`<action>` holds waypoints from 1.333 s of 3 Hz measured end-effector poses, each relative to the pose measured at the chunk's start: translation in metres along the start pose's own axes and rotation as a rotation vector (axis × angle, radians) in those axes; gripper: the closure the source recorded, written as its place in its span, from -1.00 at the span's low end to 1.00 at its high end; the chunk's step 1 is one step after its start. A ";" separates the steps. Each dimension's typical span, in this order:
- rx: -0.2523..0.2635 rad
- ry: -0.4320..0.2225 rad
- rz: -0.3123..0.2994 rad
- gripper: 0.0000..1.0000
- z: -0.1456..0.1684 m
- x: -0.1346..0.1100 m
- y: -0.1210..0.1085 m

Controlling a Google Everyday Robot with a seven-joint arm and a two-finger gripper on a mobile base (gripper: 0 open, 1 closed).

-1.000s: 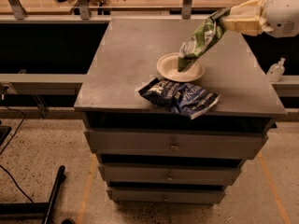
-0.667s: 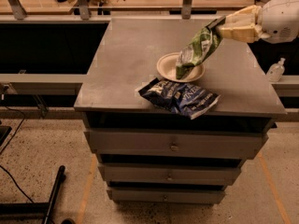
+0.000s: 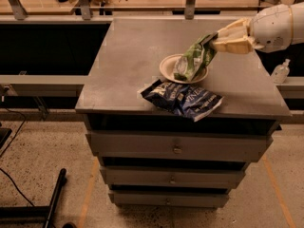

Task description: Place green jalapeno chip bag into paper bowl

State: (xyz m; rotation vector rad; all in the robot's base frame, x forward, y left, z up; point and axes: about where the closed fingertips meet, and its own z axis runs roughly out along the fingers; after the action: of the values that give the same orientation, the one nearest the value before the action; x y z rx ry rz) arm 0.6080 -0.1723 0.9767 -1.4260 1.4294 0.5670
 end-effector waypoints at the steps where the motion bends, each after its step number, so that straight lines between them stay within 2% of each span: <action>1: -0.040 0.051 0.022 1.00 0.009 0.013 0.004; 2: -0.075 0.117 0.052 1.00 0.015 0.026 0.008; 3: -0.079 0.117 0.053 0.65 0.017 0.026 0.008; 4: -0.083 0.115 0.053 0.19 0.020 0.026 0.008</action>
Offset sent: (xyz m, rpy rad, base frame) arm 0.0012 -0.0059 -0.0458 -0.1887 0.1753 -0.0024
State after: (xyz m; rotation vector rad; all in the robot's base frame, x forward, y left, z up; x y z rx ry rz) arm 0.6120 -0.1651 0.9436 -1.5100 1.5540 0.5915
